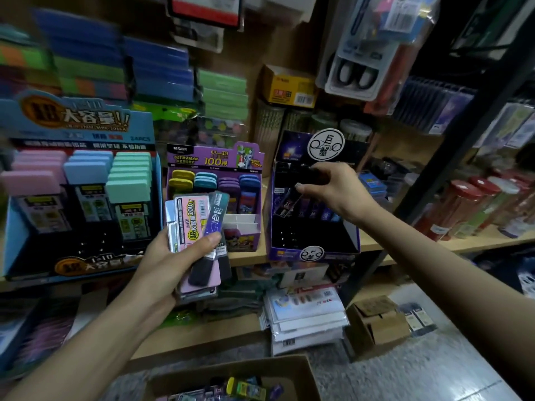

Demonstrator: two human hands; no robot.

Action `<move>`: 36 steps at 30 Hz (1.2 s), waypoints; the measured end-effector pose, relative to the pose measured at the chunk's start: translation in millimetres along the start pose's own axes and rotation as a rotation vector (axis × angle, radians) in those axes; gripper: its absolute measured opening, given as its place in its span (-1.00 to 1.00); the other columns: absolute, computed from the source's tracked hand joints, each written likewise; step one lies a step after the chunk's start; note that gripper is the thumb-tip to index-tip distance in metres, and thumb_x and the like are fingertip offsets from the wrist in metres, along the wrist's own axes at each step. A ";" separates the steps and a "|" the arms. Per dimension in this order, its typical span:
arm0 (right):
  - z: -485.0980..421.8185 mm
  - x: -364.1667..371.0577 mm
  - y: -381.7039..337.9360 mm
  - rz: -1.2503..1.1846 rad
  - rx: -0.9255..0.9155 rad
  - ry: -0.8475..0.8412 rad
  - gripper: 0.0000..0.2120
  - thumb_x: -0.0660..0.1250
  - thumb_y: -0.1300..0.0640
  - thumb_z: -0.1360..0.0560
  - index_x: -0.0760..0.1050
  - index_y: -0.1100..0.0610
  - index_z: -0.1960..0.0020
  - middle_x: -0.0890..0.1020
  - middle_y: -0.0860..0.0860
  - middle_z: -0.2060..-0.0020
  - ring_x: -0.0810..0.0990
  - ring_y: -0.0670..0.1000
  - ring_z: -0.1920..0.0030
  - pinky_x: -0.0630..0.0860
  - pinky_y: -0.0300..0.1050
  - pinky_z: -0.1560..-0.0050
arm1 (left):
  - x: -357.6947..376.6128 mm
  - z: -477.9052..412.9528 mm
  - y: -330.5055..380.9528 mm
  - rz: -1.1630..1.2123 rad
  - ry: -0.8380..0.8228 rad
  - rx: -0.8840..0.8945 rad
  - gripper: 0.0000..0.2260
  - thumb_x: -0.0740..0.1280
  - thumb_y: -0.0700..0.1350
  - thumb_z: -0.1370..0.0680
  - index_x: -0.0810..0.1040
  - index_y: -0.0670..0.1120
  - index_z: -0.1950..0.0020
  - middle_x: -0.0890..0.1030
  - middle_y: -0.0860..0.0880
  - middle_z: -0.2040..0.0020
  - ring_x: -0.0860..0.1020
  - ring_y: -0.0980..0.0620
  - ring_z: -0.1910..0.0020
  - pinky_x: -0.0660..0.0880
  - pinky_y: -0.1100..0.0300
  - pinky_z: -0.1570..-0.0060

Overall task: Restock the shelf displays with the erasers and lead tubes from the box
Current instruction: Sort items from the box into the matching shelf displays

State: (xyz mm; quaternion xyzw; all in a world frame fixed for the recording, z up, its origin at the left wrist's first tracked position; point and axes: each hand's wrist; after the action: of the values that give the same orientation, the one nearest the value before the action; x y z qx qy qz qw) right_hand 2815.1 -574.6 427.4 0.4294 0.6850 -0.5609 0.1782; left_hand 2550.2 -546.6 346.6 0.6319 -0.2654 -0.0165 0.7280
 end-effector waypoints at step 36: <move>112.6 98.7 -69.7 -0.353 0.199 -0.190 -0.67 0.46 -0.13 -0.35 0.37 -0.01 0.09 0.33 -0.07 0.32 0.30 -0.15 0.35 0.32 -0.15 0.29 | 24.3 20.2 -0.7 0.032 -0.005 -0.072 -0.50 0.46 -0.10 -0.24 0.55 -0.12 -0.17 0.68 -0.13 0.01 0.66 -0.05 0.11 0.58 0.21 0.30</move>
State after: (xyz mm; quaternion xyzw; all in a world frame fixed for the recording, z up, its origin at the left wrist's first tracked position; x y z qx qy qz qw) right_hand 2677.3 -640.1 364.1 0.2637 0.6711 -0.6860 0.0977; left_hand 2563.1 -573.9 356.1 0.6009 -0.2764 -0.0158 0.7498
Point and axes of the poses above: each hand's wrist, its own z-axis away from the middle knuckle, its own x-axis out of the palm, y = z × x
